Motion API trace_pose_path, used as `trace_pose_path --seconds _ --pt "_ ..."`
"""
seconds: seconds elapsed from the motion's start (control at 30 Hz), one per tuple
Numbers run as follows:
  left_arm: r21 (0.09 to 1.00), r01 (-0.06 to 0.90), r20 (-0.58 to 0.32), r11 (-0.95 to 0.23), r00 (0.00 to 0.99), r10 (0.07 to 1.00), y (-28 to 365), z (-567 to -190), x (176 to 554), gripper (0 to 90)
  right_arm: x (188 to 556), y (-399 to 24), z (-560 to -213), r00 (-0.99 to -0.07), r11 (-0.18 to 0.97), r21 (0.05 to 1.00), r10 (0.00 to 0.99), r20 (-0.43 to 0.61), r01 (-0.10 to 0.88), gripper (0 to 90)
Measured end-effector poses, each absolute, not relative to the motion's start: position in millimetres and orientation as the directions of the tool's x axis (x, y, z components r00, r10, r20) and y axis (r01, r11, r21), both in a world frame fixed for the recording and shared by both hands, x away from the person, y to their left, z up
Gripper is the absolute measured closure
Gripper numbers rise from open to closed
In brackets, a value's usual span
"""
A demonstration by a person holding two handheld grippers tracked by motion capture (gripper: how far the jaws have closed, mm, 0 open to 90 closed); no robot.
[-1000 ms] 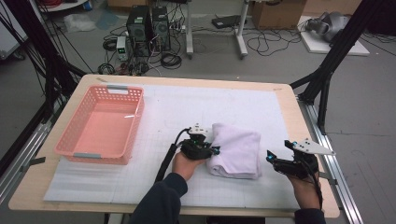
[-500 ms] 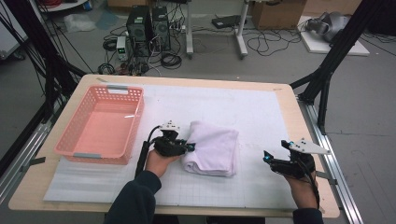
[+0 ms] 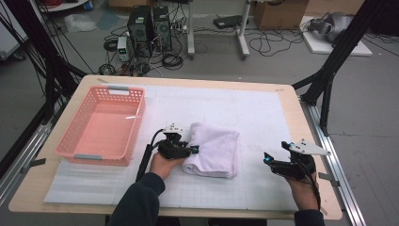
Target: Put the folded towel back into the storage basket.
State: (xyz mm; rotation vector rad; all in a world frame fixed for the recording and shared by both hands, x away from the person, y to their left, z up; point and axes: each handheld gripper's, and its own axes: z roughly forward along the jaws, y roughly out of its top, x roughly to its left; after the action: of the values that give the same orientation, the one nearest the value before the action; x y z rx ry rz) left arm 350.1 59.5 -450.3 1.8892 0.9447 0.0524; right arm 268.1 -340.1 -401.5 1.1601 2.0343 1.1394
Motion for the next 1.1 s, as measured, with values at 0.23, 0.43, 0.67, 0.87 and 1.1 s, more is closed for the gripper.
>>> trace_pose_path --seconds 0.23,0.43,0.67,0.87,1.1 --pt "0.873 0.433 -0.247 -0.223 0.789 0.563 63 -440 343 72.1 268 -340 -401 -0.489 0.272 0.866 0.871 -0.037 0.42 18.6" --pt "0.927 0.323 -0.188 -0.19 0.84 0.509 67 -428 336 72.7 268 -340 -400 -0.486 0.27 0.867 0.873 -0.037 0.419 18.6" --pt "0.96 0.228 -0.129 -0.163 0.876 0.465 78 -409 329 72.8 268 -338 -400 -0.494 0.278 0.865 0.868 -0.04 0.417 18.5" --pt "0.975 0.176 -0.095 -0.138 0.885 0.456 88 -393 324 72.8 268 -336 -400 -0.503 0.269 0.873 0.864 -0.032 0.407 18.5" --pt "0.985 0.13 -0.063 -0.113 0.882 0.467 104 -376 321 72.9 268 -337 -400 -0.497 0.251 0.881 0.867 -0.02 0.401 18.5"
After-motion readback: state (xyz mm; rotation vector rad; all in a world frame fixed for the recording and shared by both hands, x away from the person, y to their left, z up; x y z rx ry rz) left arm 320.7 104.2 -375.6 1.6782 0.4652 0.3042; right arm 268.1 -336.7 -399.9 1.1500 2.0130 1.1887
